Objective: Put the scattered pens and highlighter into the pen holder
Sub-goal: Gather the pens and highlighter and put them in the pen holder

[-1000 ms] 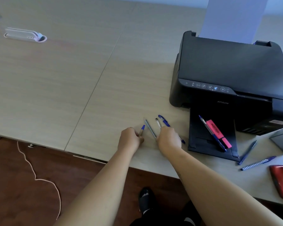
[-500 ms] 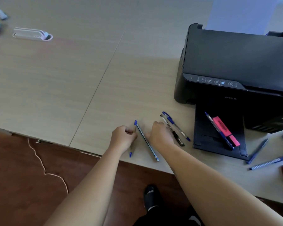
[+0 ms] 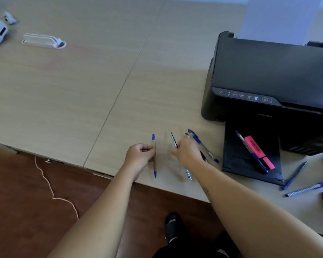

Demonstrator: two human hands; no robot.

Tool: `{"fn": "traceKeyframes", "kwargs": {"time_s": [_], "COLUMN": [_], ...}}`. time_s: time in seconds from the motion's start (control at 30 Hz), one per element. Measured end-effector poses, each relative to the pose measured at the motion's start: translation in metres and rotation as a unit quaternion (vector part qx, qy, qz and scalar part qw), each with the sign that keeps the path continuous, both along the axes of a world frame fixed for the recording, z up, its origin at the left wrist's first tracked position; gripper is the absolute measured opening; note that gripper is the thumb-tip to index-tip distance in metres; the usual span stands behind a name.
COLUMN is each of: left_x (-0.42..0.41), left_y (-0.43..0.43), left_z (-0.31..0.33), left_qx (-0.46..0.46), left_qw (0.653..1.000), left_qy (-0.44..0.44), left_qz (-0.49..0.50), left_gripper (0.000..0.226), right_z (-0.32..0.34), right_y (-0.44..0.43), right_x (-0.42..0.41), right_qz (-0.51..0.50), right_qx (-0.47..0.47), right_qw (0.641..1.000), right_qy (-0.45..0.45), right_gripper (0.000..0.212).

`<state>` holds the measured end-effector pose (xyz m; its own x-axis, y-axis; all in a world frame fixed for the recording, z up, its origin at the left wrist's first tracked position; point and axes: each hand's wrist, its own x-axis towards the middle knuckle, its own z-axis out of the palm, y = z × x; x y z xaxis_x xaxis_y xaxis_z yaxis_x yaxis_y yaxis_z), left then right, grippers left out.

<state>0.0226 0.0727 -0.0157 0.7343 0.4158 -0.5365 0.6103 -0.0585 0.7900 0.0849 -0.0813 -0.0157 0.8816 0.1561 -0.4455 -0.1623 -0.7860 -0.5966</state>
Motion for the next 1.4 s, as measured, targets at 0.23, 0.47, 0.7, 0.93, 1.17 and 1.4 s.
{"fn": "traceKeyframes", "kwargs": {"time_s": [0.23, 0.47, 0.7, 0.93, 1.17, 1.4], "left_x": [0.046, 0.103, 0.130, 0.127, 0.116, 0.117], "left_y": [-0.028, -0.136, -0.296, -0.457, -0.527, -0.539], "left_z": [0.078, 0.149, 0.191, 0.174, 0.106, 0.069], "left_qx": [-0.078, -0.089, -0.086, 0.023, 0.121, 0.171], "left_qw": [0.987, 0.949, 0.900, 0.859, 0.873, 0.867], "left_qy": [-0.087, -0.175, -0.241, -0.283, -0.208, -0.182], "left_qz": [-0.115, -0.245, -0.352, -0.425, -0.424, -0.431], "left_gripper": [0.025, 0.017, 0.015, 0.011, 0.014, 0.017], "right_z": [0.100, 0.177, 0.212, 0.186, 0.120, 0.068], "right_y": [-0.063, -0.184, -0.350, -0.483, -0.523, -0.528], "right_x": [0.034, 0.049, 0.043, 0.024, 0.014, 0.020], "right_qz": [-0.072, -0.149, -0.259, -0.371, -0.396, -0.388], "right_qx": [0.148, 0.191, 0.176, 0.156, 0.145, 0.170], "right_qw": [0.984, 0.957, 0.926, 0.894, 0.894, 0.901], "right_qy": [-0.069, -0.160, -0.211, -0.196, -0.150, -0.094], "right_gripper": [0.016, 0.006, 0.005, 0.015, 0.012, 0.007]}}
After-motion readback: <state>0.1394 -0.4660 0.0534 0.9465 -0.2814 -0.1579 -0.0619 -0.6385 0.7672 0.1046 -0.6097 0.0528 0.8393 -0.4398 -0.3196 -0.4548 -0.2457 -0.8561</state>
